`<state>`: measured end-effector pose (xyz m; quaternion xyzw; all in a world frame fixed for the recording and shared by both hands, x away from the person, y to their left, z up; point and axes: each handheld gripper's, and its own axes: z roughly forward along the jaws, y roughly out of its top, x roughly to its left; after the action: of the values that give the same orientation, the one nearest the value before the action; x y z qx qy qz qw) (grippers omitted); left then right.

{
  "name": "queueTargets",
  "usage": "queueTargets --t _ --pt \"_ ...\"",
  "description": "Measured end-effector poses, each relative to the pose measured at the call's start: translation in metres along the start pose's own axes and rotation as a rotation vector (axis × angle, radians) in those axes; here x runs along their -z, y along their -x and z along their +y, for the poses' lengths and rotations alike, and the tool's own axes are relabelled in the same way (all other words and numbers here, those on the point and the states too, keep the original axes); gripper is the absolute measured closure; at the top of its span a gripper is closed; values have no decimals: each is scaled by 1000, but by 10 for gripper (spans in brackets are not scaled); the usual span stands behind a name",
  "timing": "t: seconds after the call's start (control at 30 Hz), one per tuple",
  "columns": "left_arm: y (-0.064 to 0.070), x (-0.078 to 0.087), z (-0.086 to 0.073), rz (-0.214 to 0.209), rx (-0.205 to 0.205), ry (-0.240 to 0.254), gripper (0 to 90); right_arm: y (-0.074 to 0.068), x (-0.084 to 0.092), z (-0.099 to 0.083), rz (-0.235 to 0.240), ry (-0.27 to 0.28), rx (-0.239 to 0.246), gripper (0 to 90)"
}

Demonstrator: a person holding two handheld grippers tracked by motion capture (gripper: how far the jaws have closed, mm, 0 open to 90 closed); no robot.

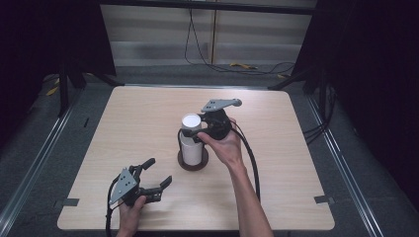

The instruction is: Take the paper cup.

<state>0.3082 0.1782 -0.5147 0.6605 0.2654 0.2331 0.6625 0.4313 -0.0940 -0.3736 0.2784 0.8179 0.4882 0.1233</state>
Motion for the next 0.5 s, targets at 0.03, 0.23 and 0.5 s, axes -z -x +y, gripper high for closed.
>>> queueTargets --t 0.03,0.23,0.5 --pt "0 0 0 0 0 1 156 -1 -1 1 1 -2 1 289" --pt "-1 1 0 -5 -3 5 157 -6 -5 9 -18 -23 13 326" --pt "0 1 0 -5 0 3 157 -6 -2 9 -11 2 9 327"
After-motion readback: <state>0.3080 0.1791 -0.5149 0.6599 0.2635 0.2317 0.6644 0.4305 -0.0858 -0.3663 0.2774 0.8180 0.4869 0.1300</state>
